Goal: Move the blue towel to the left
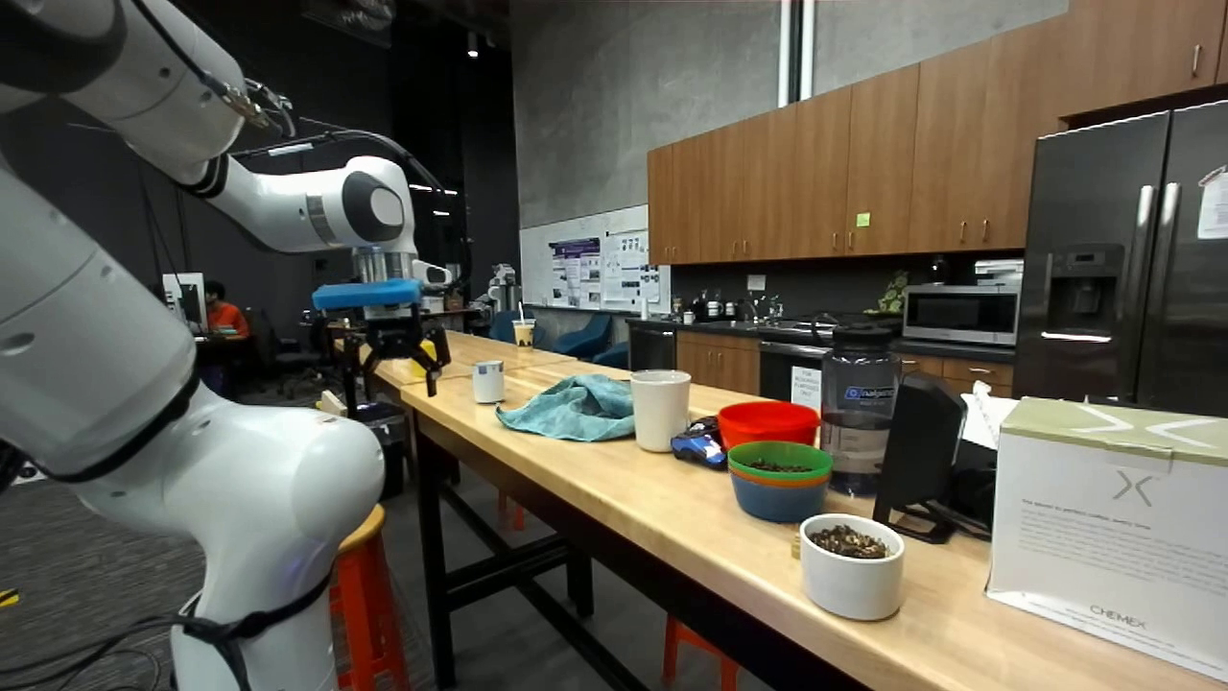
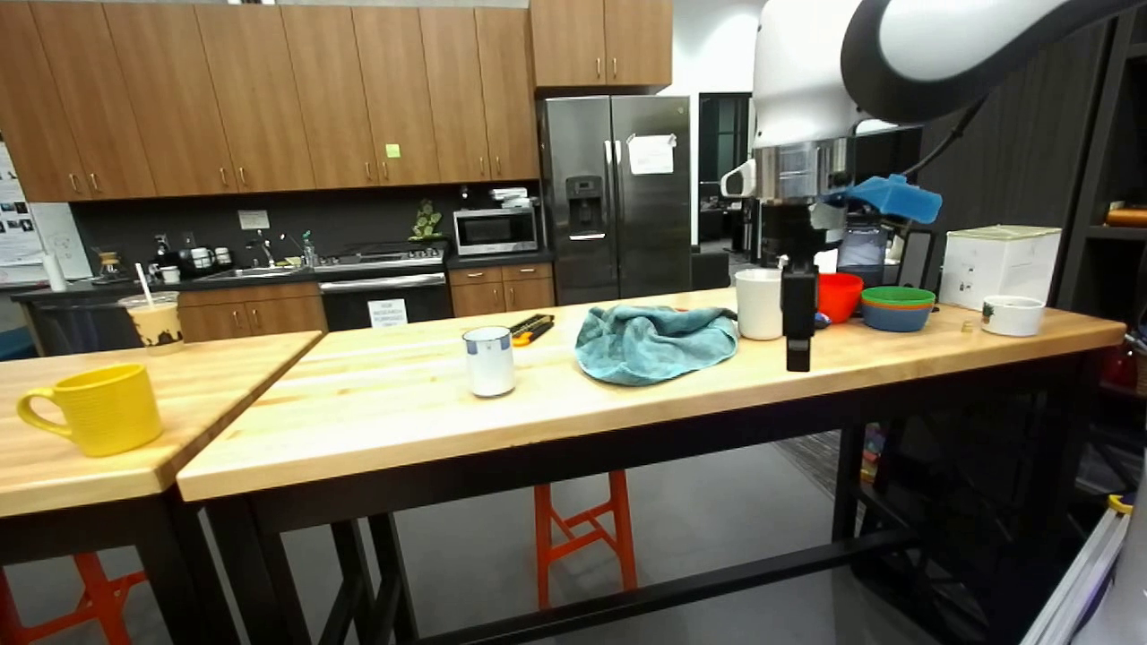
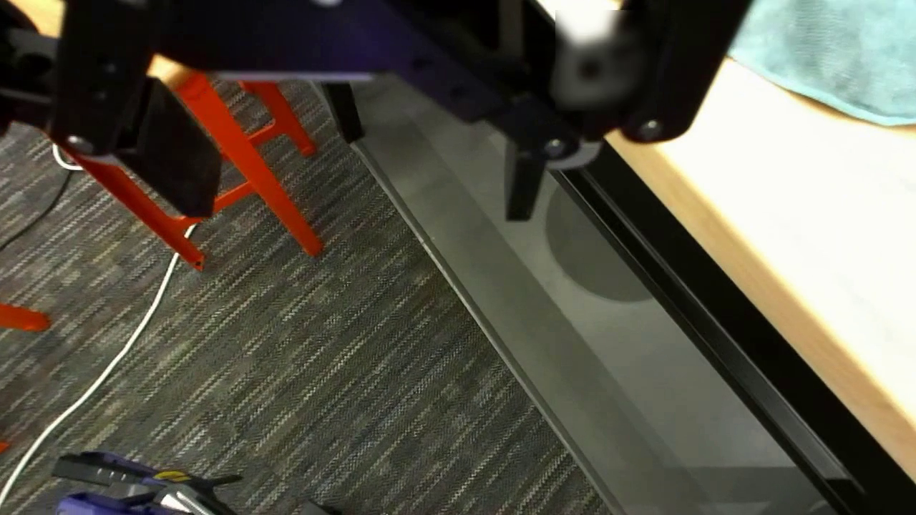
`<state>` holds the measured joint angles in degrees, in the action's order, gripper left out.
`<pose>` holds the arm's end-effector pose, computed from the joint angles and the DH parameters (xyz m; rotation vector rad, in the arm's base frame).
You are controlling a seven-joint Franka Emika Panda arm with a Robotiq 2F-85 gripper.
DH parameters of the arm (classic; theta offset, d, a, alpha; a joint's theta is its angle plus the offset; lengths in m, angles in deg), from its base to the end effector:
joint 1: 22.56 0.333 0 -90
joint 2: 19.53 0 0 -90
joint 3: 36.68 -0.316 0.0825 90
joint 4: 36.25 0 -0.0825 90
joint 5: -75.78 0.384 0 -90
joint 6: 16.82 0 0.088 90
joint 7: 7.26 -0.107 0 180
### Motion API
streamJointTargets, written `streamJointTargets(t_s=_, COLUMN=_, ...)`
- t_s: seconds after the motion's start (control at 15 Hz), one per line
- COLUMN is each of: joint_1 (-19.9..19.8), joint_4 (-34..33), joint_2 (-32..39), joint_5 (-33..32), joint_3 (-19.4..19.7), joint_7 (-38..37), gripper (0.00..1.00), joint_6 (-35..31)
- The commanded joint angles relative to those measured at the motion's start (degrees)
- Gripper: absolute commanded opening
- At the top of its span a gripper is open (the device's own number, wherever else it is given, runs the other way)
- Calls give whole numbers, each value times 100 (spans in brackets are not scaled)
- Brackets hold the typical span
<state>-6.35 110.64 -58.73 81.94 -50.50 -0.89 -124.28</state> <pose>0.2936 0.1836 0.4772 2.9750 0.8361 -0.0103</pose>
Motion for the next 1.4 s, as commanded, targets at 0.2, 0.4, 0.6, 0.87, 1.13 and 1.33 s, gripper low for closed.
streamJointTargets(t_s=0.2, joint_1=336, joint_4=311, joint_2=-84, joint_5=-419, joint_3=-406, joint_7=-95, gripper=100, joint_6=-329)
streamJointTargets(t_s=0.4, joint_1=289, joint_4=198, joint_2=-52, joint_5=-772, joint_3=-443, joint_7=-130, gripper=100, joint_6=-209)
streamJointTargets(t_s=0.6, joint_1=370, joint_4=214, joint_2=18, joint_5=-783, joint_3=-369, joint_7=-97, gripper=100, joint_6=-210)
streamJointTargets(t_s=0.87, joint_1=370, joint_4=214, joint_2=18, joint_5=-800, joint_3=-370, joint_7=-96, gripper=100, joint_6=-189)
streamJointTargets(t_s=1.13, joint_1=361, joint_4=261, joint_2=28, joint_5=-842, joint_3=-384, joint_7=-87, gripper=100, joint_6=-236)
streamJointTargets(t_s=1.33, joint_1=164, joint_4=220, joint_2=223, joint_5=-1279, joint_3=-406, joint_7=-76, gripper=100, joint_6=-706)
